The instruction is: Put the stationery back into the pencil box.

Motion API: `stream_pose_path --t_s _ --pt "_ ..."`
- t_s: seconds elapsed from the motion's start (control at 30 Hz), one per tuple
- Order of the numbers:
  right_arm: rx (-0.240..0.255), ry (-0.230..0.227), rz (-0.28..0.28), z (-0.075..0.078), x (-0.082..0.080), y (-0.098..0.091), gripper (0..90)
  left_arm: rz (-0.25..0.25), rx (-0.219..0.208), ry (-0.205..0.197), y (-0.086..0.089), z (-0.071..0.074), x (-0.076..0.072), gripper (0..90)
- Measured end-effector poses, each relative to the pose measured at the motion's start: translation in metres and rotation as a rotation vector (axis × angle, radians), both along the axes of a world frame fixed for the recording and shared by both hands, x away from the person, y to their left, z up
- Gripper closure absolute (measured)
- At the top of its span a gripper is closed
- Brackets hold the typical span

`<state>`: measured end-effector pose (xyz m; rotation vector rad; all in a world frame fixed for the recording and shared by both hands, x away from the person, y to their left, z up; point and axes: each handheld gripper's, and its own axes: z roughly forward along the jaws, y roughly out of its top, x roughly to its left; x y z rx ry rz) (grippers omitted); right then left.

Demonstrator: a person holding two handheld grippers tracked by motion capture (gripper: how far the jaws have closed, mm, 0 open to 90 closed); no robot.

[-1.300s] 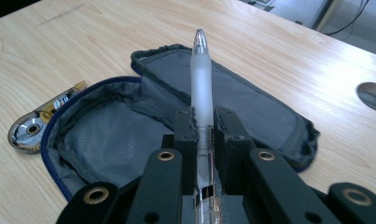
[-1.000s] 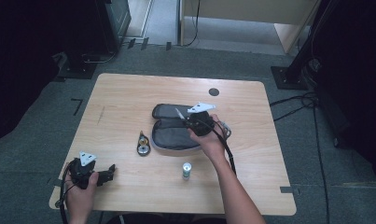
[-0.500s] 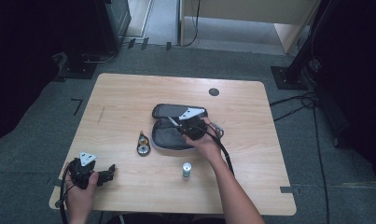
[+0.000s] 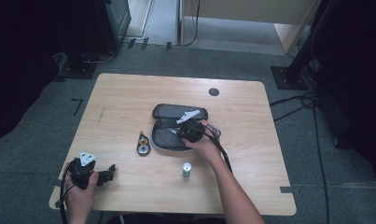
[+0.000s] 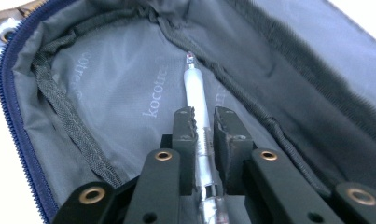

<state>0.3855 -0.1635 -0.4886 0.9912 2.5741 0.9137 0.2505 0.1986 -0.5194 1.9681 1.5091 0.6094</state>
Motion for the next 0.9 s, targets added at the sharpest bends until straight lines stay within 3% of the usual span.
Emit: stream_pose_path --t_s 0.17,0.27,0.4,0.57,0.77,0.9 --pt "0.003 -0.01 -0.028 0.0 -0.002 -0.005 70.3 0.0 0.0 0.0 0.0 0.0 0.0 0.0" --pt "-0.023 -0.006 -0.047 0.002 -0.007 -0.007 64.6 0.0 0.0 0.0 0.0 0.0 0.0 0.0" --pt "-0.055 -0.04 -0.059 0.004 -0.012 -0.011 61.0 0.0 0.0 0.0 0.0 0.0 0.0 0.0" --pt "-0.098 -0.068 -0.1 0.002 -0.016 -0.019 63.5 0.0 0.0 0.0 0.0 0.0 0.0 0.0" --pt "-0.19 -0.15 -0.148 0.001 -0.015 -0.022 64.6 0.0 0.0 0.0 0.0 0.0 0.0 0.0" --pt "-0.154 -0.156 -0.178 0.003 -0.015 -0.025 63.1 0.0 0.0 0.0 0.0 0.0 0.0 0.0"
